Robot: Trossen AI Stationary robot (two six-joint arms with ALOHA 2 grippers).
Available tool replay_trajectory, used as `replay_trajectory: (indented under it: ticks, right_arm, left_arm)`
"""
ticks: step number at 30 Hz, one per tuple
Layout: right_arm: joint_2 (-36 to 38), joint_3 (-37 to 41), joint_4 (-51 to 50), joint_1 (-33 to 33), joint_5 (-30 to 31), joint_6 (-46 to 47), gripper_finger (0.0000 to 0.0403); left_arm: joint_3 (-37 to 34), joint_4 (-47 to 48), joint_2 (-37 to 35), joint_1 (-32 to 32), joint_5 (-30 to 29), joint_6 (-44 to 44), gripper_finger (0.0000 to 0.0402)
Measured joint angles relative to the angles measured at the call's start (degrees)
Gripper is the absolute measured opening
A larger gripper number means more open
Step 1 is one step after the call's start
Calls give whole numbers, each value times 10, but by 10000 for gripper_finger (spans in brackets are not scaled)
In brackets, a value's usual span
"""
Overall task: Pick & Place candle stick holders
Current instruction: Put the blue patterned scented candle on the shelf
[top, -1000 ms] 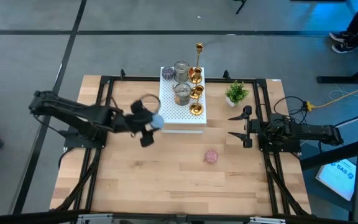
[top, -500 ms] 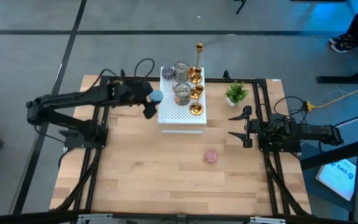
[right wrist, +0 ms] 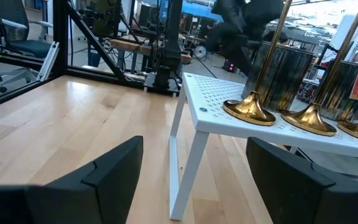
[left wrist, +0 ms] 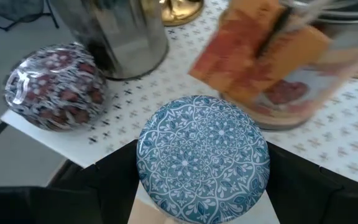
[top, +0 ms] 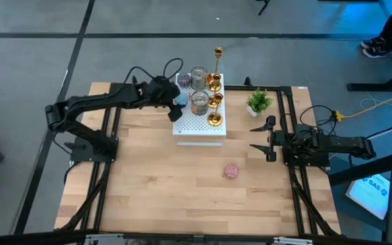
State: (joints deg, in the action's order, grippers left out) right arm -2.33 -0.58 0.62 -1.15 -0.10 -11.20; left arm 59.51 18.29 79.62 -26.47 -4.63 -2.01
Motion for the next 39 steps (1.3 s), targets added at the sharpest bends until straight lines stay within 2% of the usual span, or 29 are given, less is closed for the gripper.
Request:
replay_trajectory:
  ticks: [4, 8, 12, 21, 29, 39]
  right_arm:
    - [0, 0, 0, 0, 0, 0, 291]
    - [0, 0, 0, 0, 0, 0, 291]
    - [0, 0, 0, 0, 0, 0, 291]
    - [0, 0, 0, 0, 0, 0, 291]
    - [0, 0, 0, 0, 0, 0, 291]
    - [0, 0, 0, 0, 0, 0, 291]
  left_arm:
    - [0, -17, 5, -16, 2, -13, 286]
    - [0, -23, 6, -31, 44, -13, 286]
    - [0, -19, 12, -37, 59, -9, 286]
    - [1, -31, 29, -37, 60, -19, 289]
    - [1, -37, 28, -37, 58, -48, 315]
    - [0, -66, 27, -37, 30, -35, 336]
